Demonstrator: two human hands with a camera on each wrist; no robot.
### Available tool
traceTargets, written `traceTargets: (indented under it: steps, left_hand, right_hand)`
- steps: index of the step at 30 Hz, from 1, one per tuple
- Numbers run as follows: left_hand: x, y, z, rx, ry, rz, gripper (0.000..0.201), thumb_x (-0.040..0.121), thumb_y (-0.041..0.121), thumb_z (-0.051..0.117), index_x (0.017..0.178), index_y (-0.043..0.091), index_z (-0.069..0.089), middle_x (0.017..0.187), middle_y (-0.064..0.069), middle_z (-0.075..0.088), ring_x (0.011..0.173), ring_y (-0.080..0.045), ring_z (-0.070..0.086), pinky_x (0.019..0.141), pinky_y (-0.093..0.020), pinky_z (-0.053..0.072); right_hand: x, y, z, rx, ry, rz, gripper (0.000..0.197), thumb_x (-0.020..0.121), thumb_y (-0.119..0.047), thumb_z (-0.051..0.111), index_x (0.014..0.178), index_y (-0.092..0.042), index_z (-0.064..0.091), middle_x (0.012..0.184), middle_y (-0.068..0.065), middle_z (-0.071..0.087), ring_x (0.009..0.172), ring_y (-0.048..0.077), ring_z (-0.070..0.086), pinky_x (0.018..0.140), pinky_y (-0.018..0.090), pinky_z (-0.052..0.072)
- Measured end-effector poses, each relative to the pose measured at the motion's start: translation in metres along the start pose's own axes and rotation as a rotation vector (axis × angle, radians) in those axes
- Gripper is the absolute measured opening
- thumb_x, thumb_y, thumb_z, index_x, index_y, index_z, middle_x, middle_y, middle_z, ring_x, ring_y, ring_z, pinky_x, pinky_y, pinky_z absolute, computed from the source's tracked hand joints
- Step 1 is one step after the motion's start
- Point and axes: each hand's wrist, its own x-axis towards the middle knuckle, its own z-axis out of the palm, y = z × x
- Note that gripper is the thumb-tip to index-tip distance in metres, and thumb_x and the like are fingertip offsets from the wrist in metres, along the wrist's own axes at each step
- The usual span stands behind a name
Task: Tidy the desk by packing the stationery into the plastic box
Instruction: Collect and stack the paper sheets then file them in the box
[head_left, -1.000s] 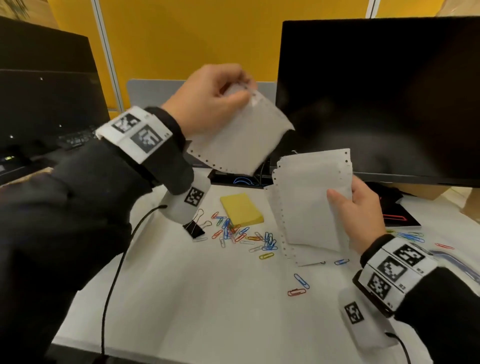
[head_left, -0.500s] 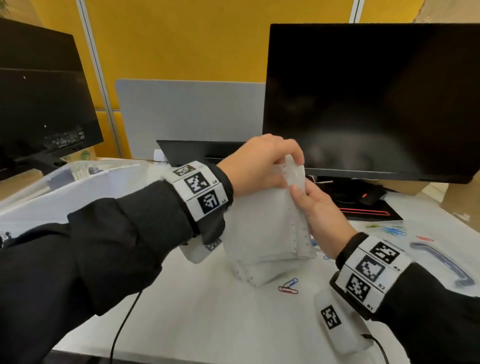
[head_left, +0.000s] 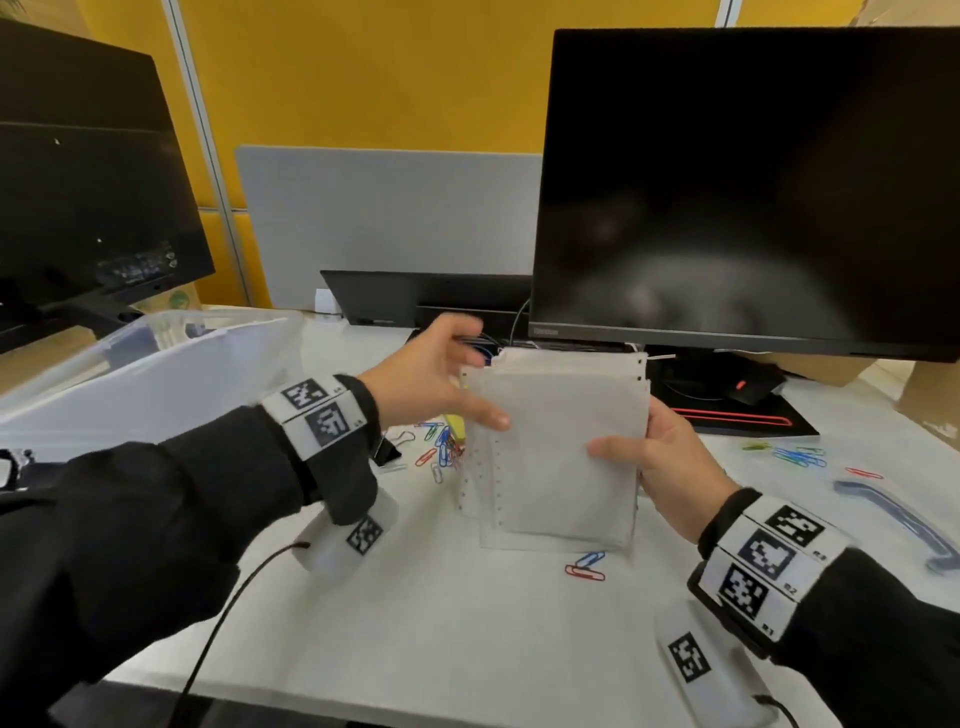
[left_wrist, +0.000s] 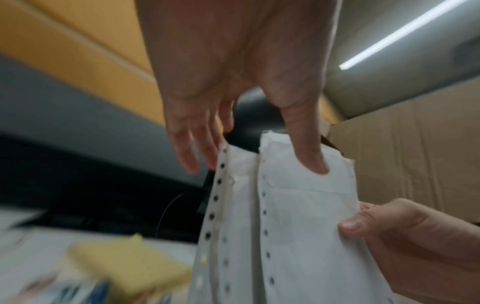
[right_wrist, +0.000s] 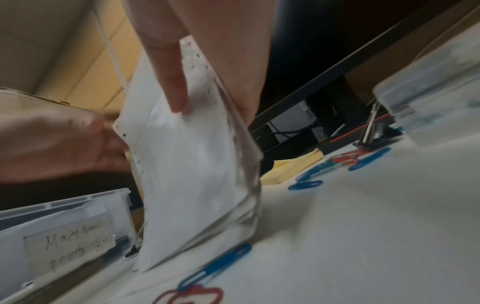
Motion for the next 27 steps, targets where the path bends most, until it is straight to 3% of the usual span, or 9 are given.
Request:
traceTargets:
  steps: [3, 5, 7, 9, 11, 16, 21, 23, 27]
  left_hand:
    - [-0.006, -0.029, 0.015, -0.133, -0.207, -0.167, 0.055, 0.067, -0.003, 0.077, 0.111, 0.021, 0.056, 0.104, 0.000, 0.069, 0.084, -0.005, 0.067, 0.079, -0.019, 0.056]
    - [-0.009, -0.040, 0.029, -0.134, -0.238, -0.202, 0.052, 0.071, -0.002, 0.074, 0.118, 0.013, 0.058, 0.114, -0.003, 0.067, 0.095, -0.011, 0.066, 0.086, -0.020, 0.054]
    - [-0.006, -0.040, 0.037, -0.162, -0.174, -0.178, 0.048, 0.075, 0.001, 0.072, 0.120, 0.011, 0.059, 0.120, -0.005, 0.065, 0.108, -0.019, 0.062, 0.101, -0.035, 0.047]
    - [-0.002, -0.027, 0.036, -0.235, -0.104, -0.124, 0.045, 0.077, 0.002, 0.070, 0.119, 0.012, 0.059, 0.119, -0.005, 0.065, 0.110, -0.022, 0.061, 0.103, -0.042, 0.044]
    - [0.001, -0.012, 0.029, -0.293, -0.074, -0.055, 0.045, 0.078, 0.001, 0.068, 0.119, 0.013, 0.057, 0.114, -0.003, 0.065, 0.106, -0.021, 0.061, 0.098, -0.040, 0.048]
    - [0.004, -0.001, 0.019, -0.348, -0.044, 0.035, 0.046, 0.072, 0.005, 0.075, 0.111, 0.021, 0.057, 0.110, 0.000, 0.064, 0.100, -0.016, 0.062, 0.084, -0.027, 0.054]
    - [0.004, -0.006, 0.025, -0.399, 0.067, 0.097, 0.015, 0.080, 0.023, 0.068, 0.092, 0.031, 0.063, 0.100, 0.009, 0.063, 0.092, -0.008, 0.060, 0.076, -0.022, 0.049]
    - [0.005, -0.006, 0.030, -0.410, 0.100, 0.107, 0.004, 0.084, 0.026, 0.064, 0.086, 0.028, 0.067, 0.096, 0.008, 0.064, 0.091, -0.009, 0.059, 0.078, -0.023, 0.046]
    - [0.012, -0.006, 0.037, -0.397, 0.143, 0.103, 0.015, 0.089, 0.029, 0.058, 0.082, 0.032, 0.071, 0.102, 0.001, 0.066, 0.100, -0.018, 0.058, 0.089, -0.035, 0.046]
  right_hand:
    - [0.000, 0.005, 0.001, -0.005, -0.029, 0.068, 0.044, 0.076, 0.015, 0.057, 0.110, -0.013, 0.059, 0.108, 0.011, 0.068, 0.098, 0.028, 0.065, 0.081, 0.037, 0.054]
    - [0.001, 0.005, 0.004, 0.021, -0.045, 0.072, 0.044, 0.077, 0.015, 0.055, 0.110, -0.014, 0.058, 0.110, 0.011, 0.067, 0.096, 0.026, 0.065, 0.080, 0.034, 0.054]
    - [0.002, 0.002, 0.009, 0.065, -0.058, 0.054, 0.043, 0.077, 0.016, 0.055, 0.108, -0.014, 0.058, 0.108, 0.011, 0.067, 0.094, 0.025, 0.065, 0.078, 0.033, 0.055]
    - [0.005, -0.004, 0.014, 0.064, -0.066, 0.012, 0.043, 0.069, 0.013, 0.063, 0.105, -0.012, 0.060, 0.104, 0.012, 0.067, 0.092, 0.025, 0.065, 0.077, 0.032, 0.056]
    - [0.008, -0.010, 0.017, 0.014, -0.076, -0.035, 0.045, 0.062, 0.009, 0.068, 0.101, -0.014, 0.064, 0.103, 0.011, 0.068, 0.091, 0.022, 0.065, 0.076, 0.028, 0.056]
    - [0.012, -0.021, 0.014, -0.051, -0.040, 0.007, 0.052, 0.063, 0.006, 0.074, 0.107, -0.016, 0.059, 0.110, 0.007, 0.063, 0.099, 0.023, 0.061, 0.077, 0.031, 0.054]
    - [0.014, -0.014, 0.020, -0.068, 0.052, 0.051, 0.050, 0.070, 0.011, 0.067, 0.114, -0.009, 0.056, 0.107, 0.011, 0.063, 0.097, 0.025, 0.060, 0.077, 0.032, 0.052]
    - [0.015, -0.009, 0.024, -0.088, 0.076, 0.068, 0.050, 0.070, 0.011, 0.067, 0.116, -0.008, 0.056, 0.109, 0.012, 0.064, 0.098, 0.025, 0.060, 0.078, 0.032, 0.051]
    - [0.018, -0.001, 0.026, -0.127, 0.095, 0.157, 0.050, 0.070, 0.010, 0.067, 0.117, -0.006, 0.056, 0.113, 0.013, 0.064, 0.102, 0.028, 0.060, 0.083, 0.037, 0.050]
